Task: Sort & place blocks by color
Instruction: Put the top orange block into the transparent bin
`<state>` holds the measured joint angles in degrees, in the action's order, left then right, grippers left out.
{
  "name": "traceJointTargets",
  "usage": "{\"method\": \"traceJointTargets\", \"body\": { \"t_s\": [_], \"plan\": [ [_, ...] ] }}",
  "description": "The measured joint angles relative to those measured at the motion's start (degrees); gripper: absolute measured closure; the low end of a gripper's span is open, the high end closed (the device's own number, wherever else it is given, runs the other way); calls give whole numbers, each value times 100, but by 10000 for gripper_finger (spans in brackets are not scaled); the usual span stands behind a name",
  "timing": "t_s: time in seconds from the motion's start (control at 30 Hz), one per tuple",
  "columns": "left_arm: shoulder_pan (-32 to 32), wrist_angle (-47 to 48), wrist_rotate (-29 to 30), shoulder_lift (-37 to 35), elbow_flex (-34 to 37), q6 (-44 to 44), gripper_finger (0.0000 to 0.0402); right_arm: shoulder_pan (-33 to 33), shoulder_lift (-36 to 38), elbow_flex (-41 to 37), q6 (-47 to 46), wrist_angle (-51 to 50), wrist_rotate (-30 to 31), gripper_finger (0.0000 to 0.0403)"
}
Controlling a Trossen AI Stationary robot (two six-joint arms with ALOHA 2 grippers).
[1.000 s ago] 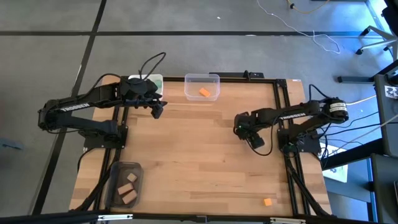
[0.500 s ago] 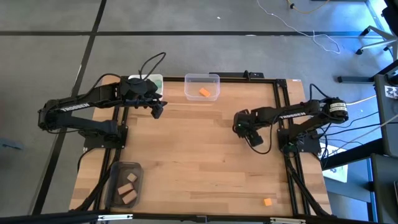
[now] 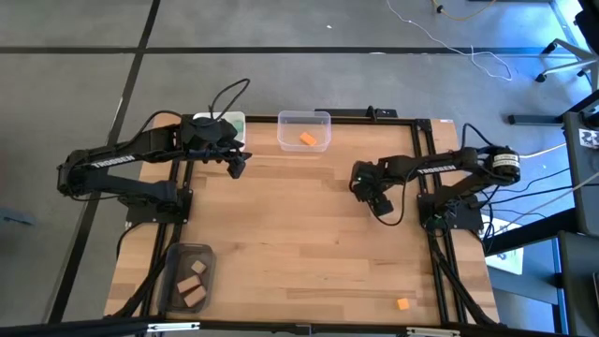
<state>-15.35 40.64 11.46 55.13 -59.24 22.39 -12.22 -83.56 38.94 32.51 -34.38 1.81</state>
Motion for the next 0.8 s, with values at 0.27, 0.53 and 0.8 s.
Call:
{"method": "traceJointTargets", "body": {
  "t_s": [0.27,0.53,0.8],
  "plan": [
    [0,0,0,0,0,2,192,-156,-379,27,97,1,-107,205],
    [0,2,2,0,0,4,192,-156,-422,18,112,69,-110,205],
    [0,0,4,0,0,4,192,-159,-431,9,117,97,-264,226]
  ]
}}
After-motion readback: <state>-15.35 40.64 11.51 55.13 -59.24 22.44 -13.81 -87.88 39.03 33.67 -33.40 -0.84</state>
